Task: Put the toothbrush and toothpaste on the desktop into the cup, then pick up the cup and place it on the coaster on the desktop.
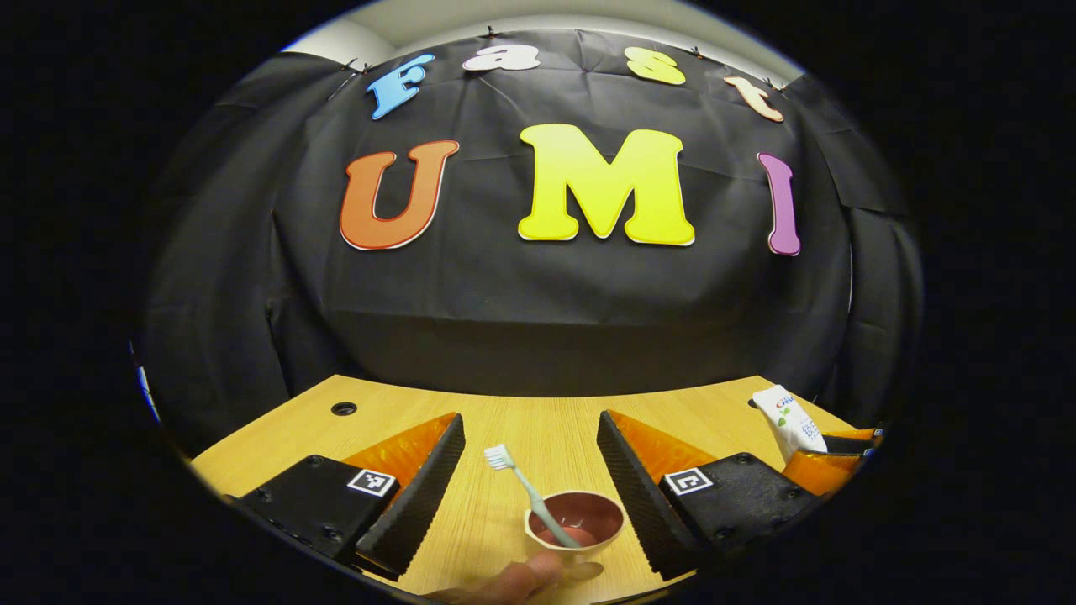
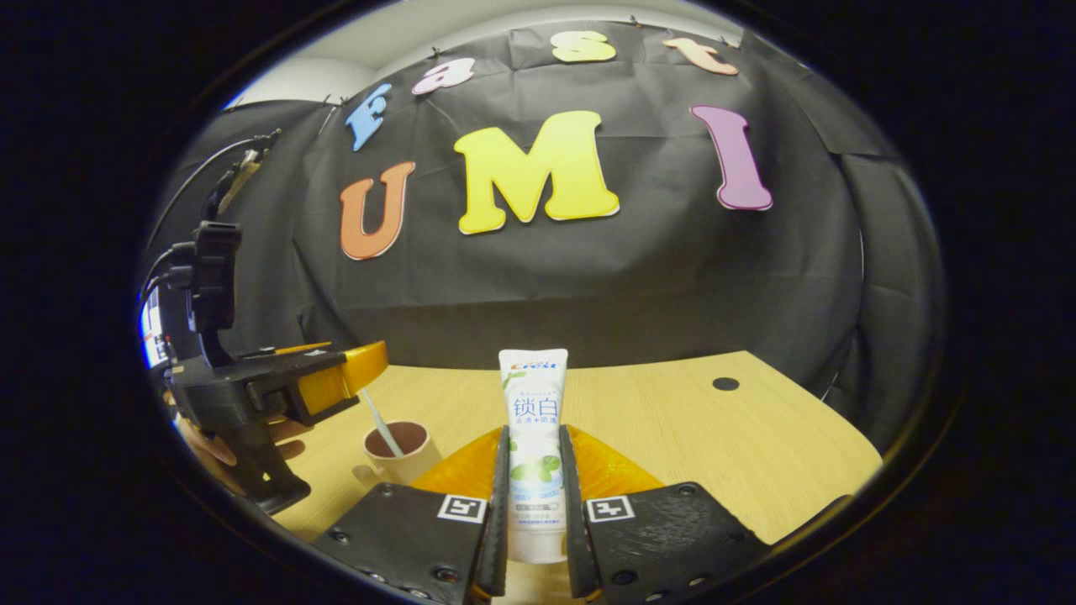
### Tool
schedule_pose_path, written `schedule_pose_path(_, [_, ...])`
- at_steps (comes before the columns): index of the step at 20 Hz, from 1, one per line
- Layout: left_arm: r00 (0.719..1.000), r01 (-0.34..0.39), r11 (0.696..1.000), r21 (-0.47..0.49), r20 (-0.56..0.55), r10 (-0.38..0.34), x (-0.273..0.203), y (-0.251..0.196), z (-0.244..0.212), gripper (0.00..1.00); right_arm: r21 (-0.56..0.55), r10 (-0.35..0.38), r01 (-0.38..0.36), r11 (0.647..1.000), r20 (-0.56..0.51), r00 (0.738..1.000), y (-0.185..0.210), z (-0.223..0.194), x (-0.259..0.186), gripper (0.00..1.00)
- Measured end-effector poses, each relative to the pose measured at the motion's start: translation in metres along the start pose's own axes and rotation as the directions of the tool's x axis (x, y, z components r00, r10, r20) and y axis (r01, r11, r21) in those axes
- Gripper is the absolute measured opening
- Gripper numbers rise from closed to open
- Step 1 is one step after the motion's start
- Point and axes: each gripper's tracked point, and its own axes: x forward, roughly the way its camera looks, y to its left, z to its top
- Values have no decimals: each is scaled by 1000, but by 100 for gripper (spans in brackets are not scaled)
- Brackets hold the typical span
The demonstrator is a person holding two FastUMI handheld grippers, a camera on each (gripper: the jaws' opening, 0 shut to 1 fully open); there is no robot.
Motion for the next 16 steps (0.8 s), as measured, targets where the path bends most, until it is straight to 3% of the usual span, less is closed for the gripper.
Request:
schedule_pose_path(5, [1000, -17, 999, 40, -13, 17, -6, 31, -8, 99, -35, 44, -43, 998, 23, 999, 51, 6, 14, 28])
schedule_pose_path(10, [997, -64, 997, 39, 48, 62, -15, 74, 8, 100, -56, 124, -120, 991, 65, 990, 113, 14, 29, 31])
schedule_pose_path(16, [998, -58, 998, -6, 32, 59, -14, 96, 1, 99, -39, 131, -128, 991, 120, 984, 146, 28, 49, 30])
